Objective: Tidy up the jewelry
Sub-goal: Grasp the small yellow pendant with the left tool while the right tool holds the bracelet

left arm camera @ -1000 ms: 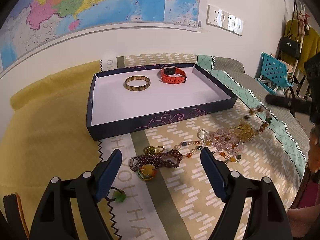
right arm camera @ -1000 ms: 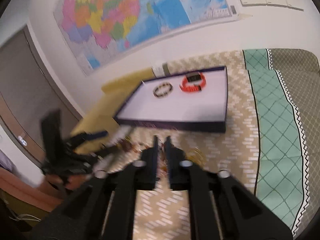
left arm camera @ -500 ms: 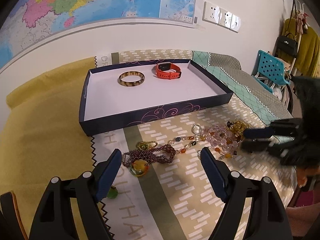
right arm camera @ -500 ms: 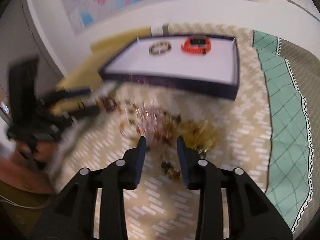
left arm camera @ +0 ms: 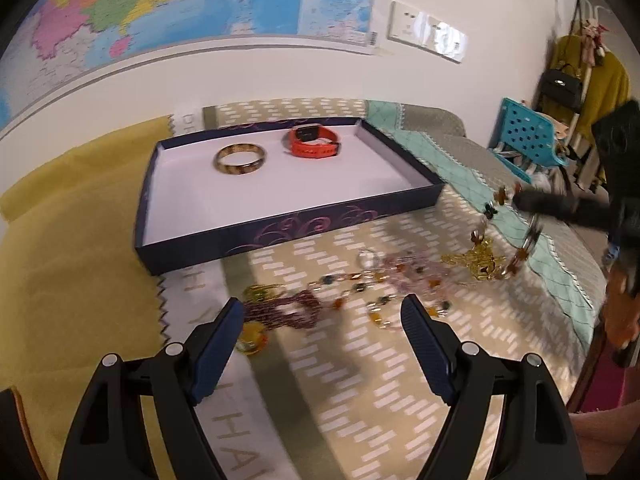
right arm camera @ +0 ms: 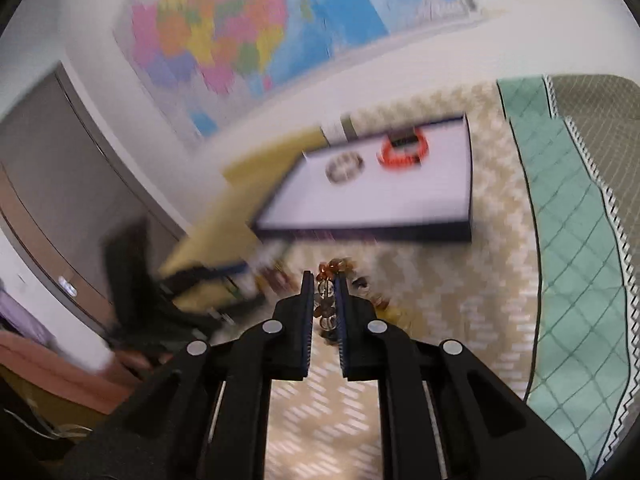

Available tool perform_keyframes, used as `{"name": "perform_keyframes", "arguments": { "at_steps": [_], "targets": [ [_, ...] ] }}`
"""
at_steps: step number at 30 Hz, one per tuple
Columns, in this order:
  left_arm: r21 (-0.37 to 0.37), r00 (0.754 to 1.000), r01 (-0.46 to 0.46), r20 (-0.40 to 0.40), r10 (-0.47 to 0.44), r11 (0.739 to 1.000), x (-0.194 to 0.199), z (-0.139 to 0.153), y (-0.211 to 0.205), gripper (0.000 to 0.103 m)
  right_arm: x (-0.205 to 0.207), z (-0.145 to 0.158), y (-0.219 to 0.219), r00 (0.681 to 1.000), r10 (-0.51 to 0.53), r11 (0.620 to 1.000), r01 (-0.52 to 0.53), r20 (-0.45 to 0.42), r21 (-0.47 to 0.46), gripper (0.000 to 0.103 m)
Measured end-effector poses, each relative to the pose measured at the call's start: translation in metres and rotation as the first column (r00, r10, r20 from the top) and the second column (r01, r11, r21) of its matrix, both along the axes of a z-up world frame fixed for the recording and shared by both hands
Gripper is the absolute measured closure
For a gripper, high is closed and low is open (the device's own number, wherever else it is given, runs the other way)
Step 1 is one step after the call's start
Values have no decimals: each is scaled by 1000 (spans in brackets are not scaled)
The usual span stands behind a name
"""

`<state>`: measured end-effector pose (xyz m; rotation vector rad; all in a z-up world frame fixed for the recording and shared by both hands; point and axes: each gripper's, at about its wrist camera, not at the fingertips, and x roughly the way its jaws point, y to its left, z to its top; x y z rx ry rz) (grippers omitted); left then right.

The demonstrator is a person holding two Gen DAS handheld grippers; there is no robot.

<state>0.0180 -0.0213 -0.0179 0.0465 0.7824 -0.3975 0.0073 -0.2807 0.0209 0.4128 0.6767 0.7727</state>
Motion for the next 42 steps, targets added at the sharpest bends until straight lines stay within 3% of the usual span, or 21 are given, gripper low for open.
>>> {"name": "perform_keyframes", "arguments": {
  "at_steps": [6, 12, 18, 26, 36, 39, 42],
  "targets": [
    [-49, 988, 152, 17, -151, 987, -4, 5, -24, 25, -10, 27, 0, 998, 31, 996, -36, 61, 85, 93],
    [-13, 979, 202, 15, -202, 979, -9, -1, -44, 25, -12, 30, 5, 997, 39, 995, -45, 72, 85, 93],
    [-8, 995, 103, 9, -103, 995, -12, -1, -10, 27, -6, 19, 7, 999, 17, 998, -19, 42, 58, 93],
    [53, 999, -15, 30, 14, 998, -18, 4, 34, 34, 1, 2, 13, 1000, 10, 999, -10, 1, 36, 93],
    [78, 999, -25, 23, 23, 997, -18, 1, 47, 52, 5, -11, 16, 1000, 1, 1000, 0, -31, 24, 92],
    [86, 1000, -8, 28, 6, 996, -12, 0, 40, 54, 6, -13, 18, 999, 4, 1000, -3, -38, 26, 92],
    [103, 1000, -12, -6, 12, 995, -1, -7, 33, 62, 6, -13, 19, 999, 6, 1000, -5, -39, 26, 92]
  ]
}}
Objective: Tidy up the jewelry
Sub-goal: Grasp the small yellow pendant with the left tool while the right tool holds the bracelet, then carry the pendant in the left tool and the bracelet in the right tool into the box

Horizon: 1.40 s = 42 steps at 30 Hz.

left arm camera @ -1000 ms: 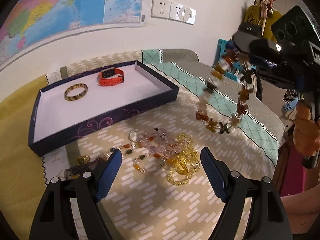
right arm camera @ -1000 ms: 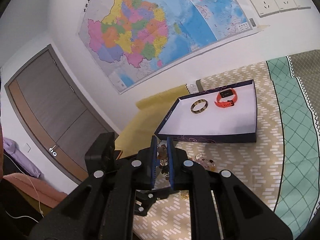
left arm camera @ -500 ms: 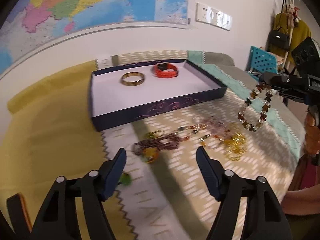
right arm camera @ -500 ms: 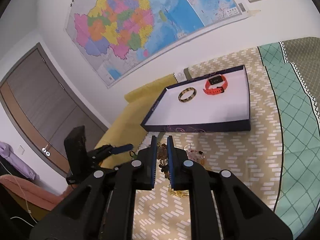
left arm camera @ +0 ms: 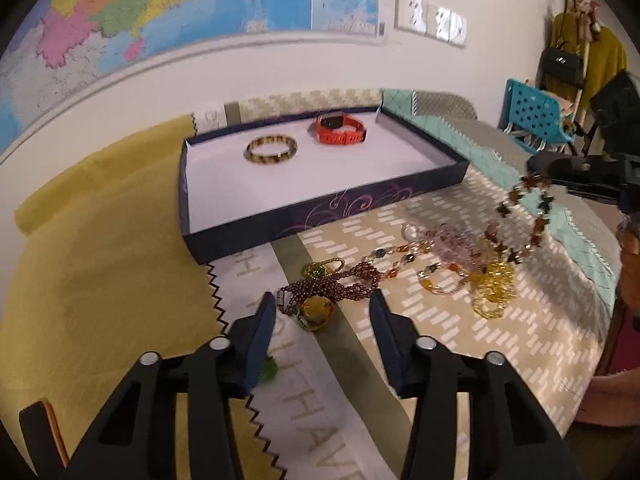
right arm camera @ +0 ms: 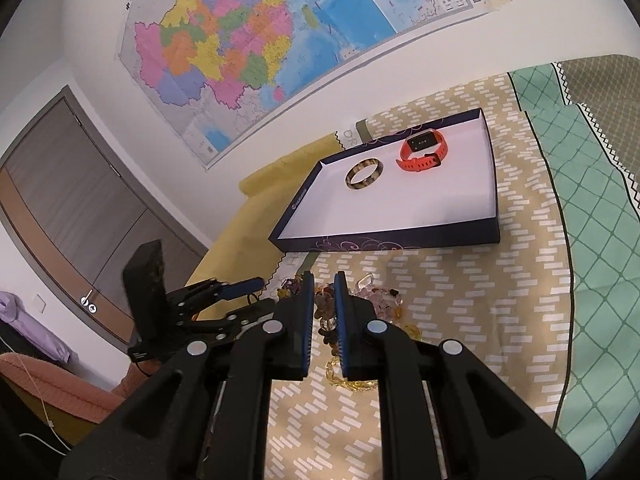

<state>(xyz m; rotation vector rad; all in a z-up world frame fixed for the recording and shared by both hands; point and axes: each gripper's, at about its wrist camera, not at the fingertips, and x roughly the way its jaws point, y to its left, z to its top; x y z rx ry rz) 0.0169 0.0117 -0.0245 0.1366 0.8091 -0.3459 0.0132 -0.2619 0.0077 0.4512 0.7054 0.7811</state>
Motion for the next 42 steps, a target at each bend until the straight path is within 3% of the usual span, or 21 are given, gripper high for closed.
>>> {"name": "perform_keyframes", "arguments": {
  "at_steps": [8, 10, 18, 29, 42],
  "targets": [
    [22, 998, -30, -61, 31, 999, 12, -13, -1, 73, 1, 2, 1, 1000, 2, 1000, -2, 5, -5, 92],
    [12, 997, -29, -68, 30, 1000, 14, -14, -1, 85, 1, 2, 2, 1000, 3, 1000, -3, 5, -6, 92],
    [-35, 998, -22, -61, 20, 999, 7, -6, 2, 85, 1, 13, 3, 1000, 12, 1000, -12, 29, 2, 92],
    [-79, 1000, -12, 6, 12, 997, -2, 24, 4, 85, 8, 27, 0, 998, 8, 1000, -9, 67, 15, 92],
    [-115, 999, -27, 40, 32, 993, 24, 42, 6, 85, 44, 49, -8, 993, -20, 1000, 17, 113, 21, 92]
  ]
}}
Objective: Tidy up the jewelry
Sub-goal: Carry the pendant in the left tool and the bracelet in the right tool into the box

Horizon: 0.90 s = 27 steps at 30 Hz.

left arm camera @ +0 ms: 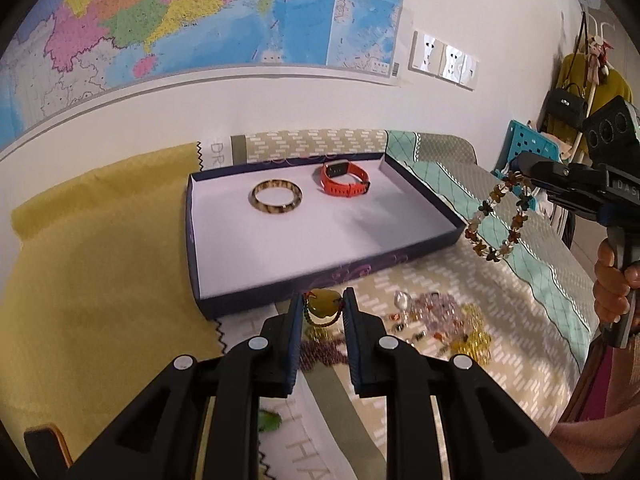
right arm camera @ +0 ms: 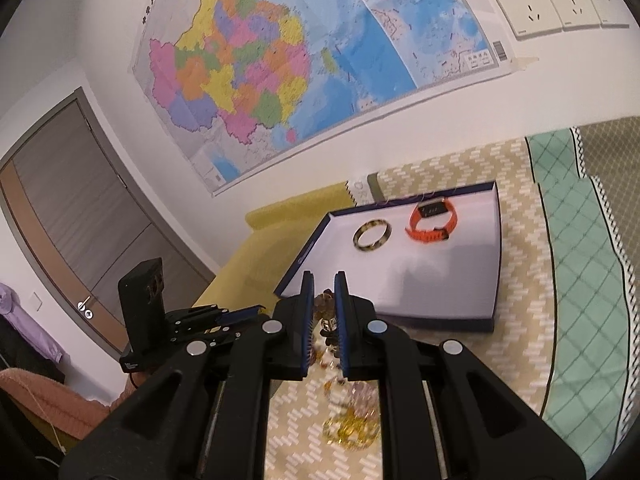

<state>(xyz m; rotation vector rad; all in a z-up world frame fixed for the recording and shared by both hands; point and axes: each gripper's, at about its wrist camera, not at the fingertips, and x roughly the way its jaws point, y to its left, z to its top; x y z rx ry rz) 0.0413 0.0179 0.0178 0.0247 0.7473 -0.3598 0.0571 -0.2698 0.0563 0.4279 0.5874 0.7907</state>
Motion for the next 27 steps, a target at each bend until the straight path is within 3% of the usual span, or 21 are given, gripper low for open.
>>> {"name": "perform_keyframes", "arguments": {
  "at_steps": [11, 27],
  "targets": [
    [-3, 1000, -15, 7, 15, 1000, 41, 9, 2, 85, 54, -1, 6, 999, -31, 999, 31, -33, -11, 92],
    [19, 998, -39, -46, 40, 999, 97, -7, -4, 85, 115, -30, 17, 991, -93, 995, 88, -101, -53, 92]
  ]
}}
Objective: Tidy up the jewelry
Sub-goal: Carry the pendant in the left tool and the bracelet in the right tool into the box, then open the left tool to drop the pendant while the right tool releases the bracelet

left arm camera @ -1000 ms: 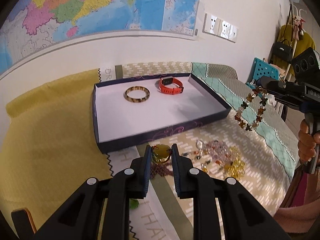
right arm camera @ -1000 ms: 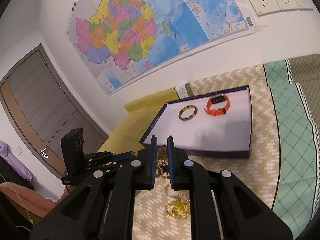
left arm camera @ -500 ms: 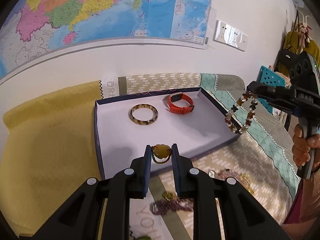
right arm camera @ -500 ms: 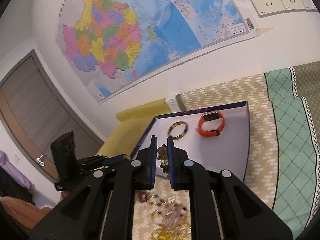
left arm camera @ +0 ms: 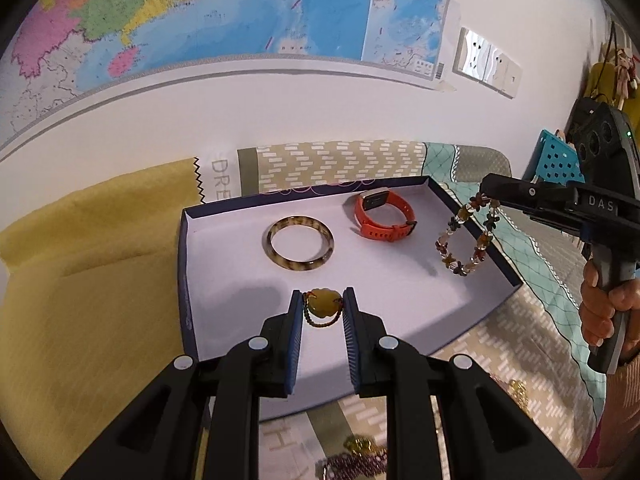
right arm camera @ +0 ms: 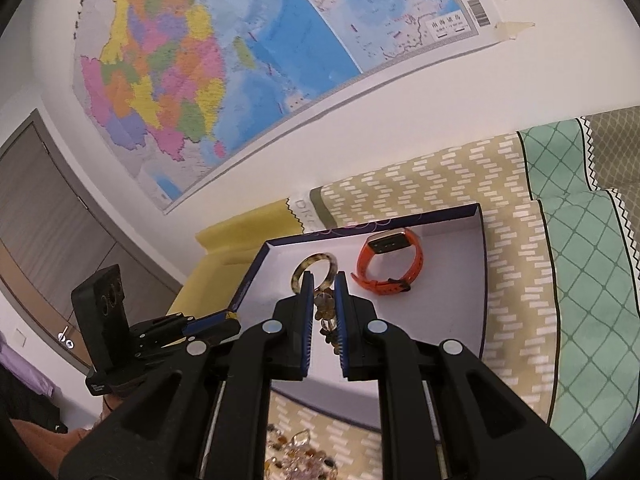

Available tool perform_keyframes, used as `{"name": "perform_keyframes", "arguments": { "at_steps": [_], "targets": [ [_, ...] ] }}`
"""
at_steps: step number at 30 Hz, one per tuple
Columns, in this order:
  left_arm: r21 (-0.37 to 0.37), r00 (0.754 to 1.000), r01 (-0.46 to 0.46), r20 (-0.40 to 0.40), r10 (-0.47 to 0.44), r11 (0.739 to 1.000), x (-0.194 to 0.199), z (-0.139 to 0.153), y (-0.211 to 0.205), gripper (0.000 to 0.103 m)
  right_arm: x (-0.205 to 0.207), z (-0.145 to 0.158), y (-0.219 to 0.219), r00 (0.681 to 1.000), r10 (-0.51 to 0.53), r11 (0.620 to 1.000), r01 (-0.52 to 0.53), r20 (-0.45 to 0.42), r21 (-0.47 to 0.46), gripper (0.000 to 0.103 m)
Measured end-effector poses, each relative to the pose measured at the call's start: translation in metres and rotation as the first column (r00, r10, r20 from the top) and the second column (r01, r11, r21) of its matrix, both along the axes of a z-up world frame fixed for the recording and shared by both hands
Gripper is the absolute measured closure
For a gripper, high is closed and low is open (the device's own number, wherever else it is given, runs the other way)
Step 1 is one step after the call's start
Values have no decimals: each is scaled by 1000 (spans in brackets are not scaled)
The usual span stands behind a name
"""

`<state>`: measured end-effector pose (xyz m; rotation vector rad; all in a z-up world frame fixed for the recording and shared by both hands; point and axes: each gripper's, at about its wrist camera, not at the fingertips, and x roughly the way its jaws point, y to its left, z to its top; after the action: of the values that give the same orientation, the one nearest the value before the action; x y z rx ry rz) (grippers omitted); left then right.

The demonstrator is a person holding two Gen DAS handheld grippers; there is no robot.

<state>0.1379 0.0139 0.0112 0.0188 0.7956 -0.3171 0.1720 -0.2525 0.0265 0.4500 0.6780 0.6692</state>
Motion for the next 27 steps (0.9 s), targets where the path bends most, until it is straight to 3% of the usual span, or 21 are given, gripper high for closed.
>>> {"name": "perform_keyframes", "arguments": {
  "at_steps": [27],
  "targets": [
    [14, 988, -55, -146, 57, 998, 58, -37, -7, 85, 32, -33, 45, 997, 45, 989, -54, -64, -139, 91]
  ]
}}
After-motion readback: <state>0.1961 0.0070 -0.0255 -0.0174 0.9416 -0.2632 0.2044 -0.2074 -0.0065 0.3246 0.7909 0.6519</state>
